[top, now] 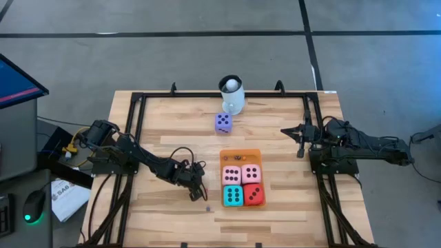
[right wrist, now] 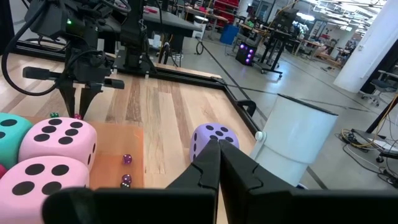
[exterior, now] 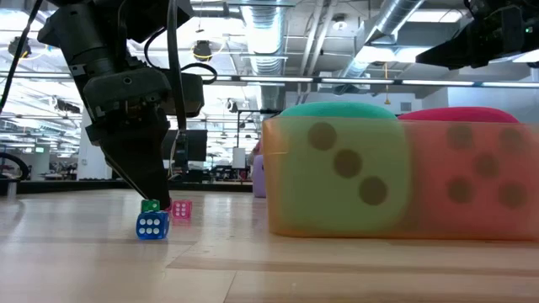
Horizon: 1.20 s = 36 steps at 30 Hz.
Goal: Pick & Place Dice
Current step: Put the left small pink dice into the orange bin
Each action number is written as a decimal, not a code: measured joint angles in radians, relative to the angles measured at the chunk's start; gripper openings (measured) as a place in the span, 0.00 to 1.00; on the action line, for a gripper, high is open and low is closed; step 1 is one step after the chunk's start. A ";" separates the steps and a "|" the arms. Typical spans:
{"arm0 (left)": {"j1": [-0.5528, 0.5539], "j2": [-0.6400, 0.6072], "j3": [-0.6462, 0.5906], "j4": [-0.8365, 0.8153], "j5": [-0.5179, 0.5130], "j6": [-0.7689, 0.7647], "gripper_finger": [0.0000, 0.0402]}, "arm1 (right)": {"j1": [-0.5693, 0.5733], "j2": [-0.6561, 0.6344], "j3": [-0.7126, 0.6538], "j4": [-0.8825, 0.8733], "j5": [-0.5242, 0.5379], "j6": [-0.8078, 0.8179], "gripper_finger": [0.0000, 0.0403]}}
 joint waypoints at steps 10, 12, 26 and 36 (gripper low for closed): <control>0.000 0.000 0.000 0.001 -0.001 0.000 0.14 | 0.000 0.000 0.000 0.000 0.000 0.000 0.00; 0.000 0.000 0.000 0.001 -0.001 0.000 0.14 | 0.000 0.000 0.000 0.000 0.000 0.000 0.00; 0.012 -0.010 0.000 0.000 0.003 0.000 0.13 | 0.000 0.000 0.000 0.000 0.000 0.000 0.00; 0.078 -0.108 0.000 0.029 -0.025 0.089 0.13 | 0.000 0.000 0.000 0.000 0.000 0.000 0.00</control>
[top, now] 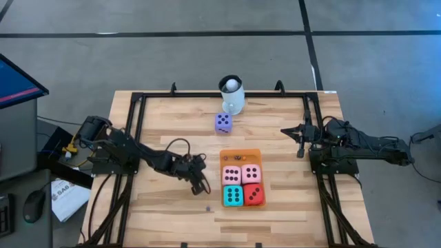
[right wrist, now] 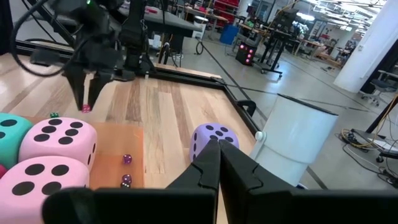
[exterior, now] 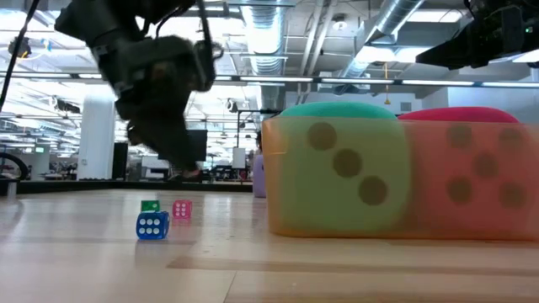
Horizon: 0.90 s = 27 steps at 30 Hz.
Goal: Pick & Place Dice
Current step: Put the left small pink dice into the orange bin
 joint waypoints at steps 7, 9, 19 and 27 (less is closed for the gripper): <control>0.054 -0.088 0.000 0.080 -0.053 0.128 0.13 | 0.000 0.000 0.000 0.000 0.000 -0.001 0.00; 0.068 -0.111 0.000 0.106 -0.063 0.166 0.13 | 0.000 0.000 0.000 0.000 0.000 -0.002 0.00; 0.107 -0.151 0.000 0.199 -0.087 0.285 0.13 | 0.000 0.000 0.000 0.000 0.000 -0.002 0.00; 0.107 -0.151 0.000 0.199 -0.102 0.286 0.13 | 0.000 0.000 0.000 0.000 0.000 -0.002 0.00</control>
